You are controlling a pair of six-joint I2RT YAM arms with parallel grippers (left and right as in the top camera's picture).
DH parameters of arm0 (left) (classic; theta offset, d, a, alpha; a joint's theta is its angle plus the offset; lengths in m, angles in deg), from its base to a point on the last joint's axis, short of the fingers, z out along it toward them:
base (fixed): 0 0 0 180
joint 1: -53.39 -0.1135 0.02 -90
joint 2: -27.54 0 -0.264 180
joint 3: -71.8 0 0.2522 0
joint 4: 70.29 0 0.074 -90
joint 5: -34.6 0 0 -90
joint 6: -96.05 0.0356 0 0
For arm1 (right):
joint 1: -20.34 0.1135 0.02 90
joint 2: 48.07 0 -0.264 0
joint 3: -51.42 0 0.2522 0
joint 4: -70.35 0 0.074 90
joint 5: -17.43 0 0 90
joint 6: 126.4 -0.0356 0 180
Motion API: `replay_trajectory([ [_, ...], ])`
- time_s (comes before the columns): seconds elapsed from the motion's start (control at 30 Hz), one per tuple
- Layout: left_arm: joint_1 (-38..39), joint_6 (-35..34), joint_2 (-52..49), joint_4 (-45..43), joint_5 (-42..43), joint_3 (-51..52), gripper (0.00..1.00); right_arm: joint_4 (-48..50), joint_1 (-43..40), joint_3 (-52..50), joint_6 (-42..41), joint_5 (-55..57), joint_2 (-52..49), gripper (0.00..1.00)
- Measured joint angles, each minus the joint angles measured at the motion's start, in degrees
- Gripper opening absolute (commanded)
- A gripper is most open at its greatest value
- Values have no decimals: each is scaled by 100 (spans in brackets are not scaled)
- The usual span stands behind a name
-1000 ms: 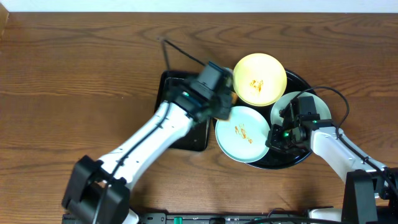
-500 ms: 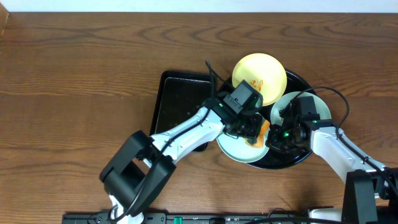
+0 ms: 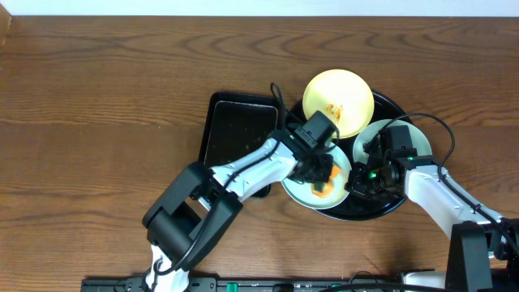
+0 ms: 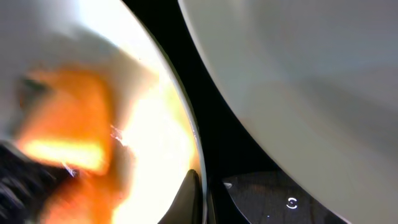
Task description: Clean dirty plates on tray and stack at the side
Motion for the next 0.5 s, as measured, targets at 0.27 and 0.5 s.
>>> replay_trajectory([
  [0.27, -669, 286, 601, 291, -643, 4, 8, -4, 0, 0, -2, 7, 0, 1],
  [0.5, -715, 496, 1956, 1054, -953, 11, 7, 68, 0, -4, 13, 72, 0, 5],
])
